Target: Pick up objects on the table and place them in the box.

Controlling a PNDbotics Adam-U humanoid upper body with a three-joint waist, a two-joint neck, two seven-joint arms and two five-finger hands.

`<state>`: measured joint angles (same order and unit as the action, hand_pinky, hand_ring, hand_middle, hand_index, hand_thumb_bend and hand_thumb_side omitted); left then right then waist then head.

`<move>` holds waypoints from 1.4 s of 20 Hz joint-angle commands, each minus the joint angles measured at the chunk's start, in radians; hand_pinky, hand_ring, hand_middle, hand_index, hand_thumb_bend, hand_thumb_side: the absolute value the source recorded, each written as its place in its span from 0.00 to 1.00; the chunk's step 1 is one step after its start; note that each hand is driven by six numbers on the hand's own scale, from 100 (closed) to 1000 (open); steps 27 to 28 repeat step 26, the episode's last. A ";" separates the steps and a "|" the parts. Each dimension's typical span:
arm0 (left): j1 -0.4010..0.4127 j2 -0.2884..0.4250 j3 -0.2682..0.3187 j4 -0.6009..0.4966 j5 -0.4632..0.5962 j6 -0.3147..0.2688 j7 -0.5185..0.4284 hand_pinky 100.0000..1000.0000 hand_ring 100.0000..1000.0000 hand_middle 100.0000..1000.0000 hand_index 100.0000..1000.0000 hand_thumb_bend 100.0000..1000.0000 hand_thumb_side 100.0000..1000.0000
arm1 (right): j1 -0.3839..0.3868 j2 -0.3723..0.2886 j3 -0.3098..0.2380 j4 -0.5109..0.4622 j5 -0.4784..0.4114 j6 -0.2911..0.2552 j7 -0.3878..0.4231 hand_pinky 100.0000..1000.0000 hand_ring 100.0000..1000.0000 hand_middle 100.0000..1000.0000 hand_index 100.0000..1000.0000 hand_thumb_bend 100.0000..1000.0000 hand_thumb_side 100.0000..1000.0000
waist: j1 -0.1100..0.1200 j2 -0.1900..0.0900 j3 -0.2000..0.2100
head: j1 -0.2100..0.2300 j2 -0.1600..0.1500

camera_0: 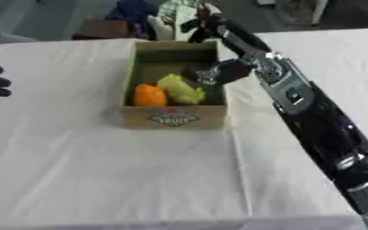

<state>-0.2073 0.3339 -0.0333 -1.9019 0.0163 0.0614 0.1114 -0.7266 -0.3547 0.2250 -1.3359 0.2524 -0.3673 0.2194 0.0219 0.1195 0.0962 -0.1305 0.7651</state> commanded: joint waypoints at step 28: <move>0.034 -0.010 0.039 0.015 -0.007 -0.011 0.024 0.53 0.52 0.52 0.75 0.48 0.71 | 0.492 -0.062 -0.274 -0.444 -0.424 0.241 0.012 0.58 0.55 0.57 0.77 0.00 0.46 | 0.002 0.002 -0.037 | 0.052 0.005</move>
